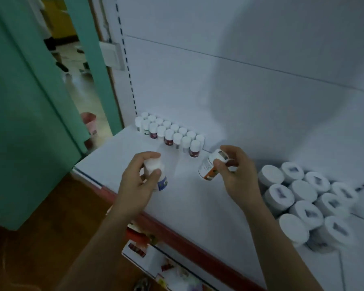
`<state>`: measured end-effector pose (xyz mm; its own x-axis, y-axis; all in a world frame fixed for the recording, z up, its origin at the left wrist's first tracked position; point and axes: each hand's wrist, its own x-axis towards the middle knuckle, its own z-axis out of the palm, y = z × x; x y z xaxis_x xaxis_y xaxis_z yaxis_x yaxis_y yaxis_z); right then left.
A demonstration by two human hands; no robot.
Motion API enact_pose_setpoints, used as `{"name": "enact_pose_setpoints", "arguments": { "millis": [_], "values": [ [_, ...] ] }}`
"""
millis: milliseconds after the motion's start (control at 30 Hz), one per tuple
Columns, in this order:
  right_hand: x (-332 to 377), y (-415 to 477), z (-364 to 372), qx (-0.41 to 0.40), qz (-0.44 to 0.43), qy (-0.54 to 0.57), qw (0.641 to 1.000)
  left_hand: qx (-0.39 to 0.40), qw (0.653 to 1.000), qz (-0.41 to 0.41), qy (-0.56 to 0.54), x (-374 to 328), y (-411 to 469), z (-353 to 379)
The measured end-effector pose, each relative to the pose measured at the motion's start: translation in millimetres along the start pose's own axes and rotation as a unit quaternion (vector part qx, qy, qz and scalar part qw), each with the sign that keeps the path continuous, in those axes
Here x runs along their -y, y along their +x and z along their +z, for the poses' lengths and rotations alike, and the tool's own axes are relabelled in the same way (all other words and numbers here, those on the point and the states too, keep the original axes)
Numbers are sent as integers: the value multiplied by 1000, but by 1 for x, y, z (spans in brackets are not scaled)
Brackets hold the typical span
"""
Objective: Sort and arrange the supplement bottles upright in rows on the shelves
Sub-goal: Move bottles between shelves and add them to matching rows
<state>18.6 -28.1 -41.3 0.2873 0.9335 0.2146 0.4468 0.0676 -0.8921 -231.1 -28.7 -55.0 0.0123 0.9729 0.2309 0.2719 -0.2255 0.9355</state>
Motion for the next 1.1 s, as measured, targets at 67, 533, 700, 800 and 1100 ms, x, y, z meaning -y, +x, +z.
{"name": "enact_pose_setpoints", "arguments": {
  "millis": [67,533,700,800,1100],
  "values": [
    [-3,7,1,-28,20,-22,999,57,998,19,-9,14,28,7],
    [6,73,72,-151,50,-233,959,309,942,132,10,43,118,-6],
    [10,54,67,-192,52,-188,962,334,933,136,-6,42,129,2],
    [16,26,44,-225,31,-217,949,360,919,158,-24,31,132,22],
    [26,-9,-52,-215,162,-429,862,324,896,295,75,11,121,67]
  ]
}}
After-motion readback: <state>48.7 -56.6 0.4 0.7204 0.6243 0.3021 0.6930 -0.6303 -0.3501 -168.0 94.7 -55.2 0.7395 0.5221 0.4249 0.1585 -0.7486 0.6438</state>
